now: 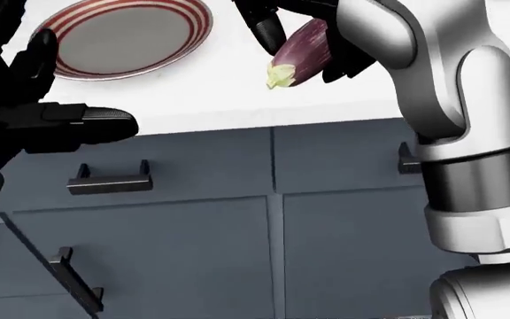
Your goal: Place the eggplant on the rack of the oven.
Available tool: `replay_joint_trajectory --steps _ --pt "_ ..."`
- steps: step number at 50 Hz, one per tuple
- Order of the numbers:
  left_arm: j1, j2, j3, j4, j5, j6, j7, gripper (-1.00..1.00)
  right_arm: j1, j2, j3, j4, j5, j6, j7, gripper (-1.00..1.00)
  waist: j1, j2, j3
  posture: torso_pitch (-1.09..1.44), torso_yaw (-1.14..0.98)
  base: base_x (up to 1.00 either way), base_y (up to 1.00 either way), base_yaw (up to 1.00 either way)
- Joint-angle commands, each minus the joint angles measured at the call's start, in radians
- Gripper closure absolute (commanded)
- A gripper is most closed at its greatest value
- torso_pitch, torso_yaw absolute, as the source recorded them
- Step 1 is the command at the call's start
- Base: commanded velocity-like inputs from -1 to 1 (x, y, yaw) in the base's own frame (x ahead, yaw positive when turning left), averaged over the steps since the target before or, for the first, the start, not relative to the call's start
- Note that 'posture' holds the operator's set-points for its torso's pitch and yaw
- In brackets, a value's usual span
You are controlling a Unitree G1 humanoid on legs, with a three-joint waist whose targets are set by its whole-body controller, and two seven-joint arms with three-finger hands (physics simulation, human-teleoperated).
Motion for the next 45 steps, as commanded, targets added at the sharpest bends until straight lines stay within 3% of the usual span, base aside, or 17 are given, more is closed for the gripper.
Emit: replay_joint_trajectory --steps 1,5,6,7,15,17,18,24,27,33,35,36,37,38,40,42,45 --pt "-0.027 0.015 0.021 -0.03 0.009 -0.034 0.004 -1.0 -0.046 0.001 -0.01 -0.043 0.014 0.003 -0.02 1.0 0.008 -0.007 -0.035 0.0 0.0 0.0 0.0 0.0" --pt "-0.029 0.016 0.023 -0.031 0.008 -0.032 0.005 -1.0 -0.052 0.0 -0.009 -0.039 0.011 0.001 -0.033 1.0 0.006 -0.002 -0.031 0.0 0.0 0.0 0.0 0.0" --pt "-0.03 0.016 0.024 -0.03 0.007 -0.032 0.004 -1.0 -0.054 -0.001 -0.01 -0.035 0.012 0.001 -0.029 1.0 0.018 0.001 -0.051 0.0 0.0 0.0 0.0 0.11" --pt "-0.03 0.016 0.024 -0.029 0.007 -0.032 0.004 -1.0 -0.059 -0.002 -0.01 -0.034 0.014 0.001 -0.026 1.0 0.033 0.009 -0.063 0.0 0.0 0.0 0.0 0.38" --pt "-0.032 0.019 0.024 -0.028 0.004 -0.031 0.005 -1.0 -0.082 -0.011 -0.011 -0.019 0.013 0.0 -0.032 1.0 0.04 0.073 -0.056 0.0 0.0 0.0 0.0 0.95" --pt "-0.031 0.018 0.022 -0.029 0.005 -0.032 0.006 -1.0 -0.082 -0.011 -0.011 -0.018 0.013 -0.001 -0.034 1.0 0.039 0.101 -0.058 0.0 0.0 0.0 0.0 1.0" --pt "-0.031 0.017 0.022 -0.03 0.005 -0.032 0.006 -1.0 -0.082 -0.012 -0.011 -0.019 0.012 -0.002 -0.033 1.0 0.041 0.136 -0.07 0.0 0.0 0.0 0.0 1.0" --pt "-0.029 0.015 0.02 -0.032 0.008 -0.032 0.006 -1.0 -0.069 -0.012 -0.012 -0.025 0.01 -0.004 -0.038 1.0 0.078 0.081 -0.072 0.0 0.0 0.0 0.0 1.0" --pt "-0.028 0.013 0.018 -0.033 0.009 -0.032 0.005 -1.0 -0.068 -0.013 -0.012 -0.025 0.008 -0.006 -0.04 1.0 0.076 0.061 -0.06 0.0 0.0 0.0 0.0 1.0" --pt "-0.029 0.012 0.019 -0.033 0.011 -0.031 0.005 -1.0 -0.072 -0.012 -0.012 -0.017 0.006 -0.004 -0.047 1.0 0.067 0.017 -0.057 0.0 0.0 0.0 0.0 1.0" --pt "-0.031 0.013 0.019 -0.034 0.01 -0.03 0.005 -1.0 -0.073 -0.012 -0.013 -0.019 0.007 -0.002 -0.043 1.0 0.068 -0.016 -0.058 0.0 0.0 0.0 0.0 1.0" --pt "-0.032 0.013 0.02 -0.033 0.01 -0.029 0.005 -1.0 -0.073 -0.012 -0.013 -0.018 0.007 -0.002 -0.043 1.0 0.069 -0.047 -0.068 0.0 0.0 0.0 0.0 1.0" --pt "-0.032 0.013 0.021 -0.033 0.01 -0.029 0.005 -1.0 -0.073 -0.012 -0.012 -0.016 0.006 -0.002 -0.044 1.0 0.067 -0.044 -0.085 0.0 0.0 0.0 0.0 1.0" --pt "-0.033 0.014 0.021 -0.034 0.009 -0.028 0.005 -1.0 -0.072 -0.012 -0.013 -0.018 0.007 -0.002 -0.043 1.0 0.057 -0.037 -0.061 0.0 0.0 0.0 0.0 1.0" --pt "-0.034 0.016 0.024 -0.037 0.005 -0.022 0.006 -1.0 -0.072 -0.011 -0.013 -0.022 0.008 0.0 -0.039 1.0 0.065 -0.042 -0.054 0.0 0.0 0.0 0.0 1.0" --pt "-0.033 0.015 0.023 -0.036 0.006 -0.025 0.006 -1.0 -0.067 -0.011 -0.012 -0.026 0.007 0.001 -0.037 1.0 0.066 -0.026 -0.061 0.0 0.0 0.0 0.0 1.0" --pt "-0.032 0.016 0.025 -0.037 0.004 -0.026 0.005 -1.0 -0.068 -0.008 -0.01 -0.025 0.006 0.001 -0.04 1.0 0.064 0.009 -0.046 0.0 0.0 0.0 0.0 1.0"
